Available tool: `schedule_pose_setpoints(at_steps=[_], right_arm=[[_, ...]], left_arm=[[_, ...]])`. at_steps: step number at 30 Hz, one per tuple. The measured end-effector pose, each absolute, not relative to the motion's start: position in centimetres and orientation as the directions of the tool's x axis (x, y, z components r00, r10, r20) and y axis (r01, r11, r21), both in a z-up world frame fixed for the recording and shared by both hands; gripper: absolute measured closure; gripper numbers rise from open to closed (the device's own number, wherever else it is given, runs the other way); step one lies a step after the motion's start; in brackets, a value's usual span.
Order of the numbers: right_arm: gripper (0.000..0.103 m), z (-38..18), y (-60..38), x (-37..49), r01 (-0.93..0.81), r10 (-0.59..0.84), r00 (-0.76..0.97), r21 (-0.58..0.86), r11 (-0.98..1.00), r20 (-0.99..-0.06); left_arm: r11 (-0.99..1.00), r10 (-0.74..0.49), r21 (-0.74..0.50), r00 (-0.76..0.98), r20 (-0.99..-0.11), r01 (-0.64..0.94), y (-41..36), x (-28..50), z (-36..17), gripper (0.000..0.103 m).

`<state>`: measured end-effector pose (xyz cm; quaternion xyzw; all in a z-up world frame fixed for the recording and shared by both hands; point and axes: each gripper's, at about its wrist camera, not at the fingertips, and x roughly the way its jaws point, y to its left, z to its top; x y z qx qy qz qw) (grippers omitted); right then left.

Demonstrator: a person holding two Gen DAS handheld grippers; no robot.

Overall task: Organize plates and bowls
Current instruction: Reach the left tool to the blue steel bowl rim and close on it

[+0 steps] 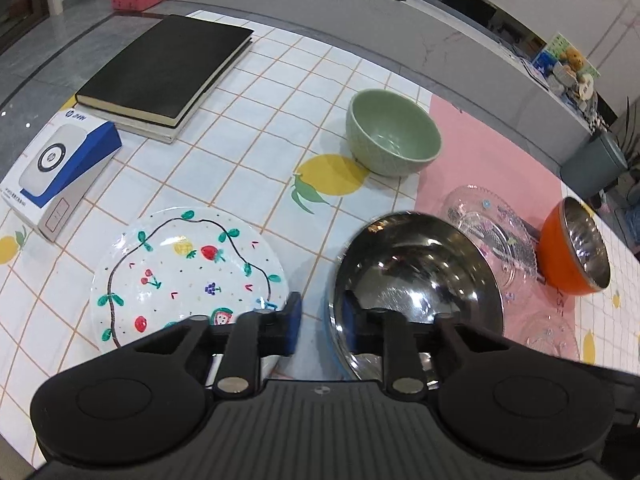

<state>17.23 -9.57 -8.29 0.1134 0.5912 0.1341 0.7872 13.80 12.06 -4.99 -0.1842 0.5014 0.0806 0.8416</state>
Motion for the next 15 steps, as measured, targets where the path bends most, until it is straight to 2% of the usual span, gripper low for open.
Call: schedule_pose_setpoints(at_steps=[1, 3, 15], right_arm=[[0.087, -8.4, -9.7, 17.3, -0.069, 0.351, 0.260, 0.345, 0.936, -0.900], [0.087, -8.4, -9.8, 17.3, -0.063, 0.358, 0.255, 0.354, 0.933, -0.898], [0.089, -6.3, -11.0, 15.2, -0.074, 0.364, 0.272, 0.358, 0.931, -0.891]], left_arm=[[0.921, -0.051, -0.228, 0.481, -0.875, -0.316, 12.0, 13.9, -5.1, 0.091], [0.923, -0.047, -0.221, 0.478, -0.877, -0.315, 11.7, 13.9, -5.2, 0.095], [0.931, -0.047, -0.215, 0.488, -0.872, -0.294, 10.6, 11.6, -3.1, 0.095]])
